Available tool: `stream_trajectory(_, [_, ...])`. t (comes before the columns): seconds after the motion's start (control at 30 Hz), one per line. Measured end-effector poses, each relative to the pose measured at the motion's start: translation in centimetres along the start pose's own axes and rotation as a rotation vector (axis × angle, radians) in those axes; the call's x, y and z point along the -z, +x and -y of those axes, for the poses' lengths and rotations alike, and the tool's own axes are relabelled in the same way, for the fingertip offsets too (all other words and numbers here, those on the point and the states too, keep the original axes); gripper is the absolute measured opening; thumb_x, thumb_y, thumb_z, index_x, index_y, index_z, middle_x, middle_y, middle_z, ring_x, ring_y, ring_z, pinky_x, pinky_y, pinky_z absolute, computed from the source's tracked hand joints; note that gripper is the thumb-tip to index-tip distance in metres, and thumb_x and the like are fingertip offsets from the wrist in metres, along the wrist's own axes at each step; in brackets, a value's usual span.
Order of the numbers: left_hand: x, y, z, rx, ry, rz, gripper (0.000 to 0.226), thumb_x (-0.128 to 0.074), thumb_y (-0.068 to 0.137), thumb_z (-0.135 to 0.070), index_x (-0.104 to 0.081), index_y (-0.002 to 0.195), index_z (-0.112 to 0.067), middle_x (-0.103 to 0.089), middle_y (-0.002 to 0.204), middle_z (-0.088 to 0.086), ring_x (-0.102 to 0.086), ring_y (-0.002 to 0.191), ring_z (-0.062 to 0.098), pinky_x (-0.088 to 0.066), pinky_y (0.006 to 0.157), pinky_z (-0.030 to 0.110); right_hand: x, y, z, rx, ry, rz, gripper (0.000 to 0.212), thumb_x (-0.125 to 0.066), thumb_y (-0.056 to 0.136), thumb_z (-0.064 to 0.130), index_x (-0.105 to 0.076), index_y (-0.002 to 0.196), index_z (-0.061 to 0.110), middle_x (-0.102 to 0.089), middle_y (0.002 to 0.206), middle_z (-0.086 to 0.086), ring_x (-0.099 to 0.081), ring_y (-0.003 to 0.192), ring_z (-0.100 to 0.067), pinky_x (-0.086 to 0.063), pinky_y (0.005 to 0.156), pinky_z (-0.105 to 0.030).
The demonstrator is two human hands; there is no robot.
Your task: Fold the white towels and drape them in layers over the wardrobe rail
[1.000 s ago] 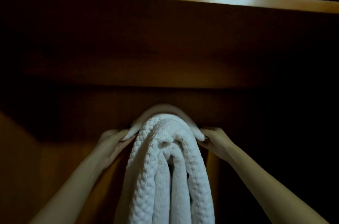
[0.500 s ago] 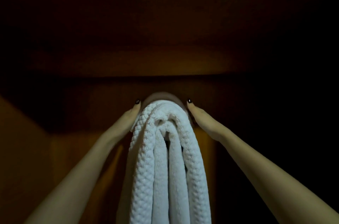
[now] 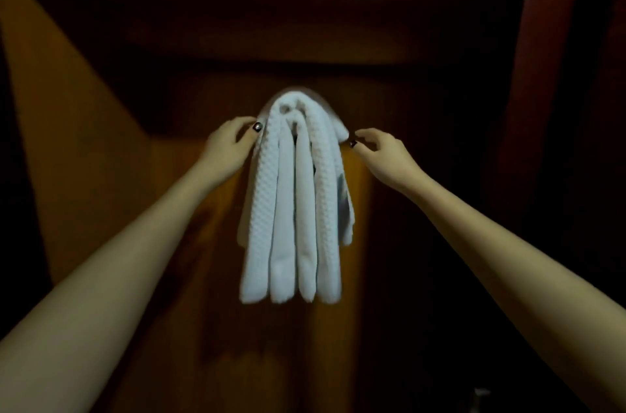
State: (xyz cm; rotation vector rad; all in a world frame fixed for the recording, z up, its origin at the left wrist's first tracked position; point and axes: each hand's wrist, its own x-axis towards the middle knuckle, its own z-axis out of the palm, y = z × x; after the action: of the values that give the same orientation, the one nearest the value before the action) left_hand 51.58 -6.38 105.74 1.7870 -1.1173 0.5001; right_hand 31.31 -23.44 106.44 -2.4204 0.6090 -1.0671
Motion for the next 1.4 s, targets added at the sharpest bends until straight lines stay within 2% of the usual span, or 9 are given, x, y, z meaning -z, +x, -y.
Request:
stream_trajectory(0.17, [-1.3,-11.5,1.3,0.058,0.083,0.071,0.038,-0.048,0.100,-0.022,-0.052,0.134,-0.005,-0.052,0.134,0.019,-0.047,0.125,0.031,-0.033,0.099,0.030,-4.1,-9.7,-2.0,0.015,-0.072,0.175,0.055,-0.049,0.100,0.032,-0.035,0.148,0.010,-0.036,0.152,-0.014,-0.035,0.140,-0.027,-0.031,0.110,-0.036])
stream_trajectory(0.4, [-6.8,-29.1,6.5,0.324,0.158,0.401,0.044,-0.048,0.101,-0.028,-0.044,0.142,-0.012,-0.042,0.146,0.013,-0.037,0.135,0.029,-0.029,0.110,0.037,-13.0,-25.0,-9.4,-0.189,-0.100,0.456,0.055,-0.051,0.100,0.029,-0.032,0.149,0.011,-0.031,0.154,-0.015,-0.032,0.141,-0.030,-0.029,0.114,-0.039])
stream_trajectory(0.57, [-11.1,-42.3,9.7,0.536,0.130,0.691,0.050,-0.044,0.102,-0.034,-0.032,0.149,-0.020,-0.028,0.155,0.005,-0.022,0.143,0.024,-0.023,0.115,0.039,-20.1,-34.8,-15.6,-0.374,-0.162,0.718,0.053,-0.050,0.101,0.027,-0.034,0.148,0.009,-0.032,0.151,-0.018,-0.034,0.138,-0.033,-0.033,0.112,-0.041])
stream_trajectory(0.77, [-17.0,-56.1,15.2,0.673,0.151,0.938,0.048,-0.045,0.102,-0.030,-0.035,0.147,-0.017,-0.033,0.151,0.008,-0.026,0.140,0.029,-0.027,0.113,0.040,-28.7,-46.3,-23.5,-0.512,-0.201,0.931,0.044,-0.050,0.099,0.022,-0.043,0.139,0.006,-0.044,0.138,-0.021,-0.044,0.124,-0.039,-0.041,0.100,-0.044])
stream_trajectory(0.9, [-22.4,-66.3,19.5,0.698,0.141,0.955,0.047,-0.050,0.097,-0.025,-0.046,0.140,-0.008,-0.045,0.143,0.016,-0.038,0.133,0.034,-0.029,0.110,0.038,-35.9,-56.4,-30.1,-0.549,-0.195,1.038,0.024,-0.054,0.093,0.024,-0.056,0.112,0.010,-0.057,0.121,-0.023,-0.053,0.101,-0.042,-0.044,0.080,-0.042])
stream_trajectory(1.07, [-30.7,-81.5,26.1,0.681,0.088,0.973,0.047,-0.061,0.093,-0.024,-0.054,0.129,0.005,-0.056,0.129,0.025,-0.049,0.123,0.039,-0.032,0.105,0.039,-45.9,-70.4,-38.4,-0.657,-0.159,1.051,0.061,-0.050,0.087,0.048,-0.059,0.127,0.002,-0.059,0.129,-0.021,-0.053,0.118,-0.041,-0.045,0.094,-0.039])
stream_trajectory(1.17, [-36.1,-90.4,30.7,0.818,0.033,0.925,0.046,-0.061,0.093,-0.025,-0.054,0.130,0.002,-0.056,0.131,0.024,-0.050,0.122,0.039,-0.037,0.104,0.040,-51.4,-76.8,-41.7,-0.829,-0.073,1.029,0.049,-0.062,0.095,0.026,-0.052,0.134,-0.001,-0.055,0.135,-0.021,-0.050,0.125,-0.037,-0.040,0.101,-0.037])
stream_trajectory(1.3, [-41.8,-100.2,36.6,0.954,-0.014,0.890,0.046,-0.059,0.094,-0.027,-0.053,0.130,0.001,-0.056,0.127,0.024,-0.049,0.123,0.034,-0.036,0.105,0.037,-59.5,-83.3,-47.1,-0.940,-0.027,0.993,0.050,-0.060,0.096,0.023,-0.046,0.139,0.003,-0.058,0.129,-0.023,-0.057,0.118,-0.034,-0.042,0.100,-0.036])
stream_trajectory(1.4, [-45.6,-106.5,41.4,1.046,-0.002,0.819,0.039,-0.058,0.096,-0.020,-0.052,0.129,0.000,-0.057,0.119,0.023,-0.049,0.121,0.032,-0.037,0.104,0.040,-65.8,-87.5,-52.2,-1.024,-0.034,0.854,0.051,-0.061,0.094,0.023,-0.047,0.138,0.001,-0.057,0.132,-0.020,-0.055,0.119,-0.036,-0.044,0.098,-0.039])
